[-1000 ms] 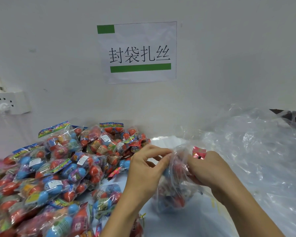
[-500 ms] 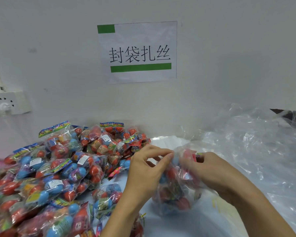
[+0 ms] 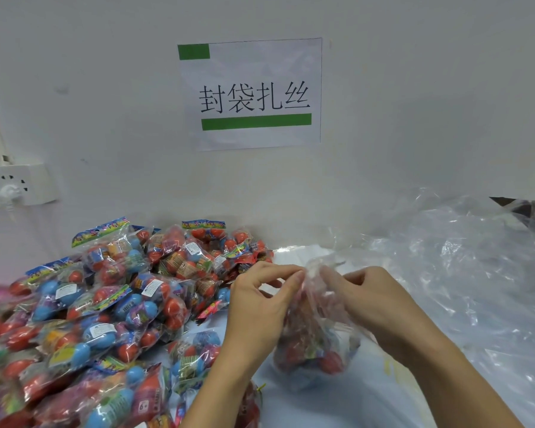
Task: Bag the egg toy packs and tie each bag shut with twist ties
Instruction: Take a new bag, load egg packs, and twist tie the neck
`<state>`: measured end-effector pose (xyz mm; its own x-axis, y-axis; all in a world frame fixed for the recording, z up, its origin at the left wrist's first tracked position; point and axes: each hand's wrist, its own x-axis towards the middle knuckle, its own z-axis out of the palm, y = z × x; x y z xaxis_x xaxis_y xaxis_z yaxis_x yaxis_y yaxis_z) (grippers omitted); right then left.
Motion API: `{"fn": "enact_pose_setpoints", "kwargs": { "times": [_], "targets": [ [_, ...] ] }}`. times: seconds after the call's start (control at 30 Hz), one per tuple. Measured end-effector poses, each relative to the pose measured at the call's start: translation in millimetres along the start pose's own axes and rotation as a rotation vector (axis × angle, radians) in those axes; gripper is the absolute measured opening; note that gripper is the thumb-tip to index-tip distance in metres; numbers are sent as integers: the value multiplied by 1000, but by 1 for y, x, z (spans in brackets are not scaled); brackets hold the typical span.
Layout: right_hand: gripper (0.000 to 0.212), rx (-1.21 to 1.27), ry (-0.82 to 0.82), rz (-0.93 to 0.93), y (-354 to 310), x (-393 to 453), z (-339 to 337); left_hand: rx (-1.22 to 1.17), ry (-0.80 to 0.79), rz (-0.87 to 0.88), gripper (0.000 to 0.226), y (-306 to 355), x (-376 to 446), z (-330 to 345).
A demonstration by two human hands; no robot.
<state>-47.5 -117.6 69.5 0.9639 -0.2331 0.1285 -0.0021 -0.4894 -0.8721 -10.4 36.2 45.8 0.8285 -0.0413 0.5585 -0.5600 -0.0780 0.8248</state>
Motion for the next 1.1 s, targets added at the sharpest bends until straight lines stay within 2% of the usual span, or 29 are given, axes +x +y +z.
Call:
{"fn": "enact_pose_setpoints", "kwargs": {
  "times": [0.1,0.17,0.3,0.47,0.6,0.73,0.97,1.1],
  "targets": [
    [65,25,-99,-46,-5,-3,2,-7,17,-14,27,-2,0,0],
    [59,19,-100,-73,-4,-3,6,-7,15,-19,28,-3,1,0],
    [64,-56,-128,-46,1,1,13,-9,0,-18,33,-3,1,0],
    [66,-43,-113,-68,5,4,10,7,27,-27,20,-6,3,-5],
    [73,-37,-129,-86,8,7,9,2,21,-43,25,-5,3,-9],
    [64,-143,-196,-95,5,3,8,-7,-28,-66,24,-4,3,-10],
    [60,-350,-278,-232,3,1,15,-12,-90,-78,18,-4,2,-8],
    [43,-218,-135,-242,9,5,13,15,-53,-75,20,-5,3,-10]
  ]
}}
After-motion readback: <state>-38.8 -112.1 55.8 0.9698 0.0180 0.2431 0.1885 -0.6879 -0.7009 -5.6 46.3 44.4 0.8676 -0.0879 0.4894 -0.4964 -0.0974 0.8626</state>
